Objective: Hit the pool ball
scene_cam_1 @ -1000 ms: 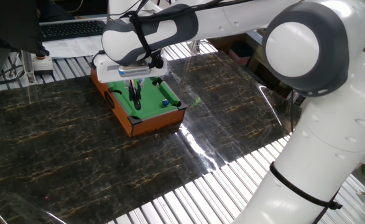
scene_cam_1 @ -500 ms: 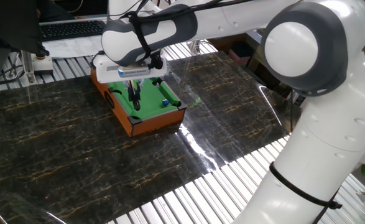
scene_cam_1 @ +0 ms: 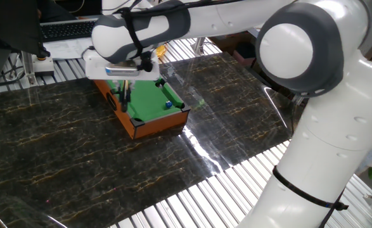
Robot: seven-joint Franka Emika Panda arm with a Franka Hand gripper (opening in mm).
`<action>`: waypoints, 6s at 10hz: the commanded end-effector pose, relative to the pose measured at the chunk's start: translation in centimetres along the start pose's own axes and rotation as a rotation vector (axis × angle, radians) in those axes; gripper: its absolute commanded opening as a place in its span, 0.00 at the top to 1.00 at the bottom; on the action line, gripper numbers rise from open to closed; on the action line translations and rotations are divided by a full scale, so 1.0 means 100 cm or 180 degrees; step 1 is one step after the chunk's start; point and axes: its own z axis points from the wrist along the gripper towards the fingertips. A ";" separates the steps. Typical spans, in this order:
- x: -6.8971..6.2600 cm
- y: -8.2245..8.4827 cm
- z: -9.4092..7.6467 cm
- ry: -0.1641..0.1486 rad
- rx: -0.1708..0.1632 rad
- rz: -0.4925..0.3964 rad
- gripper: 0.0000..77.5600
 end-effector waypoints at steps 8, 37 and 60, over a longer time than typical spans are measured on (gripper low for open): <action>-0.012 0.072 -0.011 0.0104 -0.0445 0.1438 0.99; 0.000 0.158 -0.005 0.0313 -0.0675 0.3254 0.99; -0.042 0.144 0.024 0.0372 -0.0997 0.4145 0.99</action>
